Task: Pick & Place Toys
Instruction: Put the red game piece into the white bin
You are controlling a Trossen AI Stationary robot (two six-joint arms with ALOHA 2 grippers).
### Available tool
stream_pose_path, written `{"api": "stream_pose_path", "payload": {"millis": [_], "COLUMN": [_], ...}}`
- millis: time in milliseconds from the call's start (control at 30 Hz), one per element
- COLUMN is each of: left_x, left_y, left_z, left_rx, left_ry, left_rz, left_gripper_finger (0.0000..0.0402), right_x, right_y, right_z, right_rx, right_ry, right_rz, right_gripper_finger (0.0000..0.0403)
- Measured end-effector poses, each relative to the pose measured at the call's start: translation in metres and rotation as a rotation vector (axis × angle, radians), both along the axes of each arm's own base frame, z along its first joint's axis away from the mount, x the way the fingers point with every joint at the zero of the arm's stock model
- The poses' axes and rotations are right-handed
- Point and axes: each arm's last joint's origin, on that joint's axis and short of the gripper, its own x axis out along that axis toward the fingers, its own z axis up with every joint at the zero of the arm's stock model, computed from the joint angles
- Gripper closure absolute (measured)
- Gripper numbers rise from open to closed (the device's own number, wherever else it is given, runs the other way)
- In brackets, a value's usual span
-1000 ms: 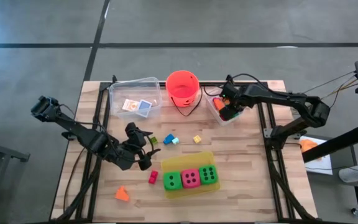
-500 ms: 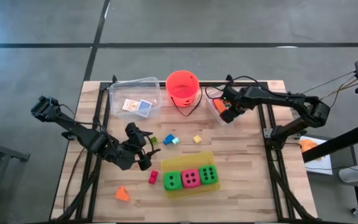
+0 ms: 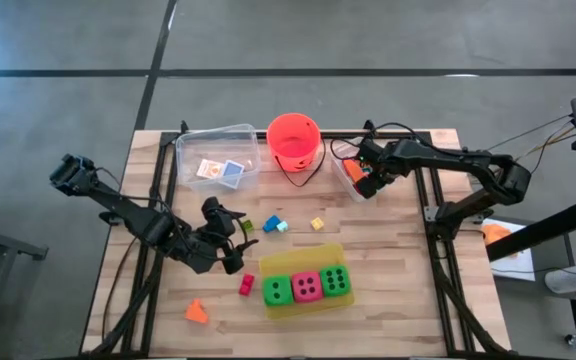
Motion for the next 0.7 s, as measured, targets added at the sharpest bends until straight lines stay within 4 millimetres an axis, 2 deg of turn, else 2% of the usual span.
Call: {"api": "stream_pose_path", "payload": {"millis": [133, 333, 433, 567, 700], "left_x": [0.0, 0.0, 0.0, 0.0, 0.0], "left_y": [0.0, 0.0, 0.0, 0.0, 0.0], "left_z": [0.0, 0.0, 0.0, 0.0, 0.0], "left_rx": [0.002, 0.002, 0.002, 0.002, 0.002], "left_ry": [0.001, 0.001, 0.001, 0.001, 0.001], "left_rz": [-0.001, -0.001, -0.001, -0.001, -0.001], "left_gripper_finger": [0.0055, 0.0055, 0.0055, 0.0055, 0.0055], "right_x": [0.0001, 0.0002, 0.0003, 0.0004, -0.0001], "right_y": [0.0, 0.0, -0.0001, 0.0003, 0.0006], "right_z": [0.0001, 0.0002, 0.0003, 0.0003, 0.0007], "right_rx": [0.001, 0.001, 0.001, 0.004, 0.005], "right_ry": [-0.002, -0.003, -0.005, -0.005, -0.003], "right_rz": [0.0, -0.004, -0.004, -0.006, -0.005], "right_gripper_finger": [0.031, 0.0216, 0.0183, 0.0159, 0.0153]}}
